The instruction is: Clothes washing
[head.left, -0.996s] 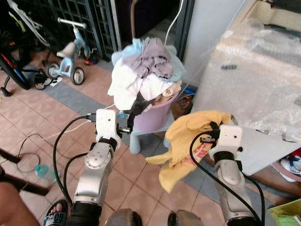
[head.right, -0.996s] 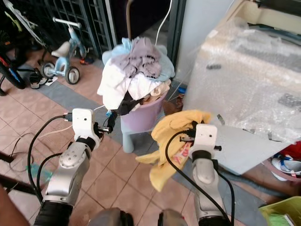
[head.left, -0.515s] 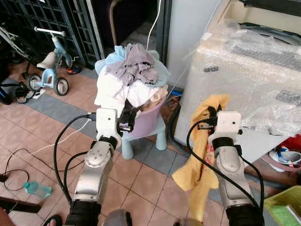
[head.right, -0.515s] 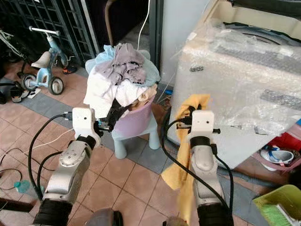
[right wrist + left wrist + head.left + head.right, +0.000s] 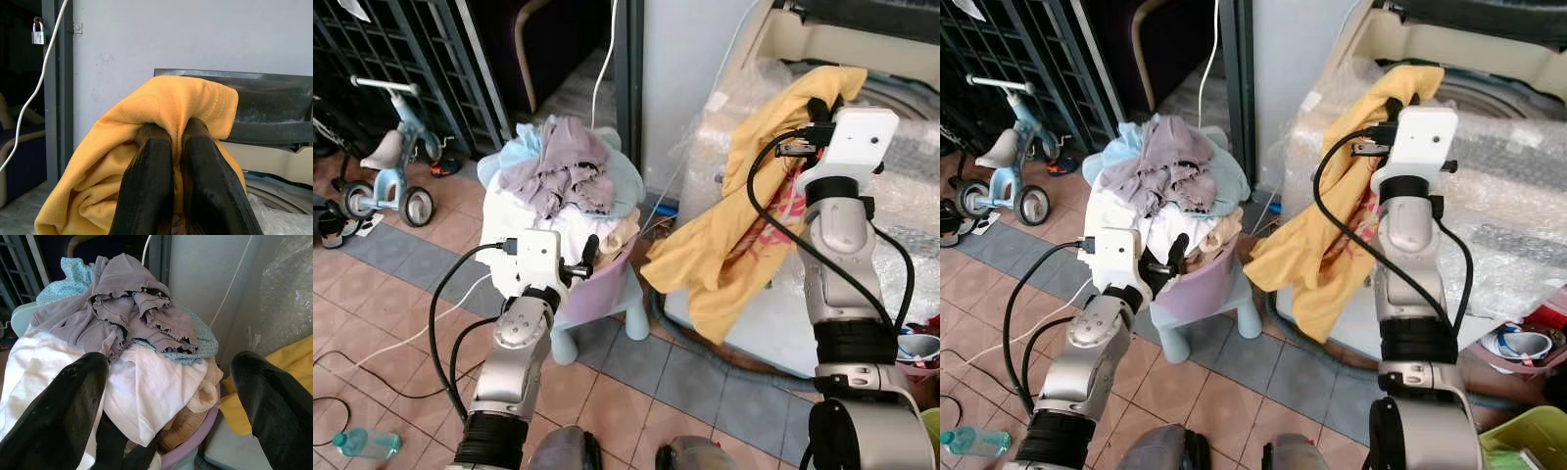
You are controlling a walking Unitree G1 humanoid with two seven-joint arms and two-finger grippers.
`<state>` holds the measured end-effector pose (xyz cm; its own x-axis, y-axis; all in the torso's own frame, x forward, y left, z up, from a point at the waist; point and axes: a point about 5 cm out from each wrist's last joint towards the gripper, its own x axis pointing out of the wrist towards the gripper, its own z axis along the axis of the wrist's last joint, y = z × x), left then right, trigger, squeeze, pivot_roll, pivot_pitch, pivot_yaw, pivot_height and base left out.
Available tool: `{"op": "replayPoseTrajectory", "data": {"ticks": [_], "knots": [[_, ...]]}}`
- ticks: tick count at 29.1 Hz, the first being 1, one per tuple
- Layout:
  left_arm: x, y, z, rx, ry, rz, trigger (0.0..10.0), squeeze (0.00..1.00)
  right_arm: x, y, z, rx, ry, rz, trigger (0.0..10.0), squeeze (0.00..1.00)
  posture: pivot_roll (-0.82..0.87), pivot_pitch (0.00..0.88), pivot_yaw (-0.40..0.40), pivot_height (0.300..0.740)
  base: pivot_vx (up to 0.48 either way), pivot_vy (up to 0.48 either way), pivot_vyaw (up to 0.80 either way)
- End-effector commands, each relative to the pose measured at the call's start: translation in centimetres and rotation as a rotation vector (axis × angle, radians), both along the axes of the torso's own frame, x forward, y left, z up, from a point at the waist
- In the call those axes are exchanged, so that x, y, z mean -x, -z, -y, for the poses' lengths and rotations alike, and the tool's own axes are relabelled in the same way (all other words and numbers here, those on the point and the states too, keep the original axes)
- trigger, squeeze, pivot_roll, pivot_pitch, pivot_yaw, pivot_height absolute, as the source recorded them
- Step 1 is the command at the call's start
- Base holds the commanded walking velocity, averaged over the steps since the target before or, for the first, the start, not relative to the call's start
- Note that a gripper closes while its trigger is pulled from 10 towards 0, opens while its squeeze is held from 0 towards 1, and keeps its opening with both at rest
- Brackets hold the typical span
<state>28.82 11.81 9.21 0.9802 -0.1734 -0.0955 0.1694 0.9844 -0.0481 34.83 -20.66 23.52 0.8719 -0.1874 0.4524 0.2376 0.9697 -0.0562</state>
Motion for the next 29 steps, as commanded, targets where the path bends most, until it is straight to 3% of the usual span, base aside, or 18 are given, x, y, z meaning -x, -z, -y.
{"op": "replayPoseTrajectory", "data": {"ticks": [1,4,12,17,20,25,29], "knots": [[0.0,-0.1,-0.6,-0.014,-0.026,0.004,10.0,0.0,-0.1,-0.2,-0.1,-0.013,0.003,-0.001,10.0,0.0,-0.05,0.099,0.031,0.74,0.469,0.0,0.0],[0.1,-0.1,-0.4,0.0,-0.027,0.005,10.0,0.0,-0.6,-1.0,0.6,-0.003,0.016,0.01,10.0,0.0,-0.05,0.1,0.034,0.74,0.467,0.0,0.0],[-0.1,0.0,-0.3,-0.014,-0.019,-0.006,10.0,0.0,-2.2,-5.3,2.7,0.03,0.062,0.082,10.0,0.0,-0.06,0.096,0.036,0.74,0.0,0.0,0.0],[0.0,-0.2,-0.1,-0.013,-0.017,0.014,10.0,0.0,-3.3,-11.0,3.6,0.056,0.083,0.188,10.0,0.0,-0.05,0.091,0.023,0.74,0.0,0.0,0.0],[0.0,-0.2,-0.2,-0.013,-0.021,0.016,10.0,0.0,-3.4,-12.5,3.9,0.069,0.104,0.219,10.0,0.0,-0.04,0.092,0.016,0.74,0.241,0.0,0.0],[0.2,-0.1,-0.3,-0.015,-0.032,0.015,10.0,0.0,-3.8,-13.0,4.0,0.062,0.108,0.212,10.0,0.0,-0.03,0.091,0.013,0.74,0.393,0.0,0.0],[0.2,-0.1,-0.4,-0.014,-0.035,0.013,10.0,0.0,-4.4,-11.6,3.3,0.071,0.085,0.171,10.0,0.0,-0.03,0.092,0.015,0.74,0.384,0.0,0.0]]}}
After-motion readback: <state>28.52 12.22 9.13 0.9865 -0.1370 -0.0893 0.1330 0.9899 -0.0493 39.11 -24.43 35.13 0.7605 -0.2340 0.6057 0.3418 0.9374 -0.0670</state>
